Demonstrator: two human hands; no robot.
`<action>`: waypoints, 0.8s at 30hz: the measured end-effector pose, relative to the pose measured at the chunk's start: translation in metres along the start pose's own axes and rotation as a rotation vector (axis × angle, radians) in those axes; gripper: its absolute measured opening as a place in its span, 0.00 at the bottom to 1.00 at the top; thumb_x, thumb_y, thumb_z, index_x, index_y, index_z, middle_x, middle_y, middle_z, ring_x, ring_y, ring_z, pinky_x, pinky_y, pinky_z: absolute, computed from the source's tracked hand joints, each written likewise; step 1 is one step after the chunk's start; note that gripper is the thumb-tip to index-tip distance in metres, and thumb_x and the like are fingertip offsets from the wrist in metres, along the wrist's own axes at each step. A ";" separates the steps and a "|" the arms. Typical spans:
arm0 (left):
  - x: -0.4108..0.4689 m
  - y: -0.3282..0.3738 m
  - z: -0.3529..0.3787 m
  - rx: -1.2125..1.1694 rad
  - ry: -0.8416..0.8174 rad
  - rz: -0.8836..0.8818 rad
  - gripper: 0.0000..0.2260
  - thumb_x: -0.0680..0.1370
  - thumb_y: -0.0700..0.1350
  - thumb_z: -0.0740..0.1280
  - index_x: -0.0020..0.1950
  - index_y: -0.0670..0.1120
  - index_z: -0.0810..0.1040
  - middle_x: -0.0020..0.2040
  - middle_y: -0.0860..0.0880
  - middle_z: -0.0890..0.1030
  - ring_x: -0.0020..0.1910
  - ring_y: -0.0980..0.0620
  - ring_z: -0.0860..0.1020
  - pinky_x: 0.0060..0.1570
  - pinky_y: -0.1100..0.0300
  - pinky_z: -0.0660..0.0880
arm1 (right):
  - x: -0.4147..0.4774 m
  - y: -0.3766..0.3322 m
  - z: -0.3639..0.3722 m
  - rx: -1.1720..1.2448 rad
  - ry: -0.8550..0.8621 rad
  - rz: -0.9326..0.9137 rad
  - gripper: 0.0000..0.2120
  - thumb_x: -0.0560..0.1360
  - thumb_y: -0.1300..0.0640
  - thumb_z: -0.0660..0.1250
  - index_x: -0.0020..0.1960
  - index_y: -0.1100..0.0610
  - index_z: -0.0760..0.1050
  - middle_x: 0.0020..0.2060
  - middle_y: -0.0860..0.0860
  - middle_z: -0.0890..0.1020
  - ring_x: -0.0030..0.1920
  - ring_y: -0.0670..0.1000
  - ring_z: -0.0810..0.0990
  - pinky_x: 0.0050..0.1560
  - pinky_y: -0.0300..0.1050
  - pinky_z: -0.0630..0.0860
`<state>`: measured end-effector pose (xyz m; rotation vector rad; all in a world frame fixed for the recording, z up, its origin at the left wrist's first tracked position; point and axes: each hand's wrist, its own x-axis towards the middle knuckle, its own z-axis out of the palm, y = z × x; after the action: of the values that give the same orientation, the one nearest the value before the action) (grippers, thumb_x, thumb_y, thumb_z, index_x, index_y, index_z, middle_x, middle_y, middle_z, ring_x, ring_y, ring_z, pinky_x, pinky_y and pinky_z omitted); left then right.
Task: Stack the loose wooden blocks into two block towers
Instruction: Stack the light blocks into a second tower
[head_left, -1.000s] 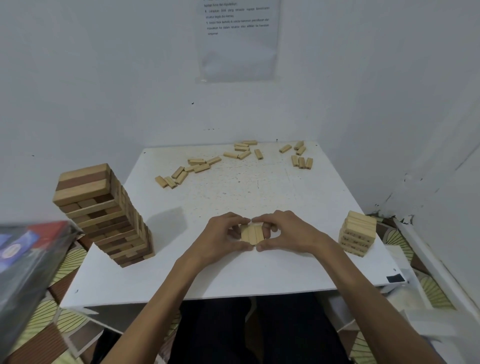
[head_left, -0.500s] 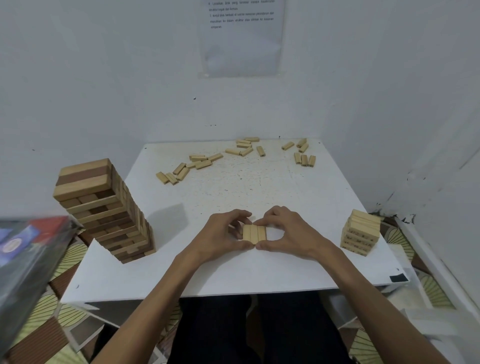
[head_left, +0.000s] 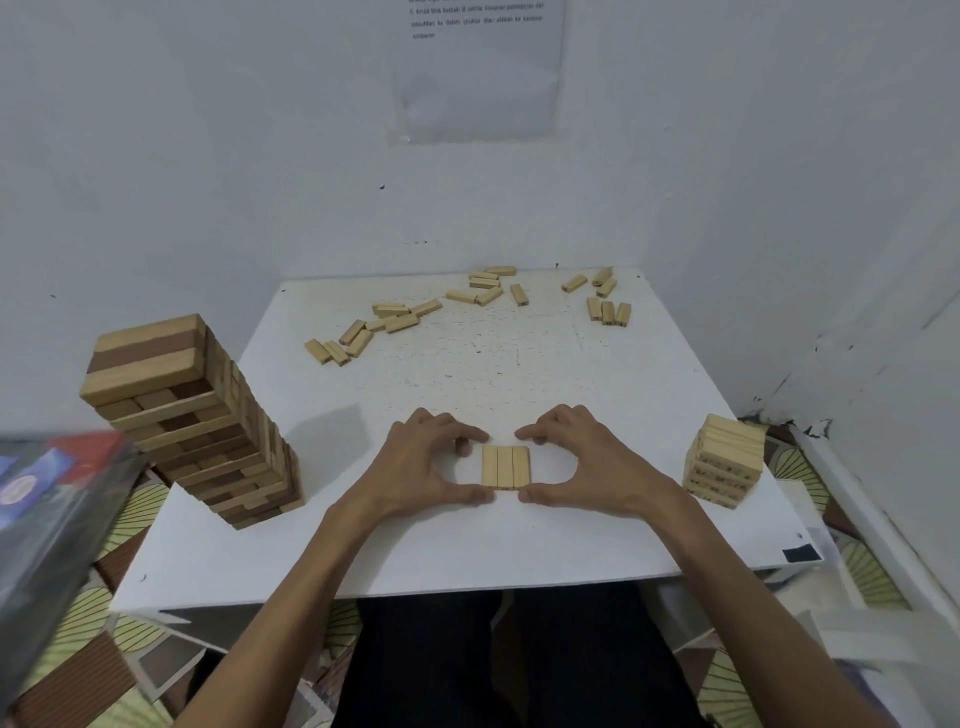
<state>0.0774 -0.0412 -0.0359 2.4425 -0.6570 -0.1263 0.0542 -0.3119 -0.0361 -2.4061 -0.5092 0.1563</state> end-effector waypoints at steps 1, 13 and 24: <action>0.001 -0.001 0.001 -0.016 0.010 0.003 0.31 0.63 0.74 0.71 0.63 0.63 0.79 0.49 0.63 0.78 0.54 0.60 0.70 0.54 0.54 0.67 | 0.001 0.001 0.000 0.006 0.003 0.003 0.32 0.68 0.36 0.77 0.69 0.39 0.73 0.57 0.38 0.71 0.62 0.39 0.66 0.64 0.38 0.65; 0.007 0.006 0.013 -0.066 0.057 0.024 0.24 0.63 0.71 0.73 0.57 0.65 0.81 0.47 0.61 0.80 0.54 0.58 0.72 0.56 0.55 0.64 | 0.003 0.004 0.009 0.011 0.077 -0.033 0.27 0.68 0.34 0.76 0.65 0.39 0.78 0.54 0.35 0.73 0.60 0.42 0.70 0.63 0.45 0.69; 0.007 0.009 0.012 -0.040 0.083 0.062 0.24 0.62 0.69 0.74 0.55 0.62 0.82 0.49 0.61 0.78 0.53 0.58 0.71 0.51 0.54 0.66 | -0.001 -0.005 0.013 -0.014 0.118 -0.076 0.26 0.68 0.36 0.74 0.64 0.42 0.78 0.53 0.37 0.74 0.59 0.42 0.70 0.63 0.51 0.71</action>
<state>0.0769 -0.0577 -0.0402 2.3727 -0.6857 -0.0131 0.0490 -0.3010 -0.0426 -2.3882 -0.5472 -0.0224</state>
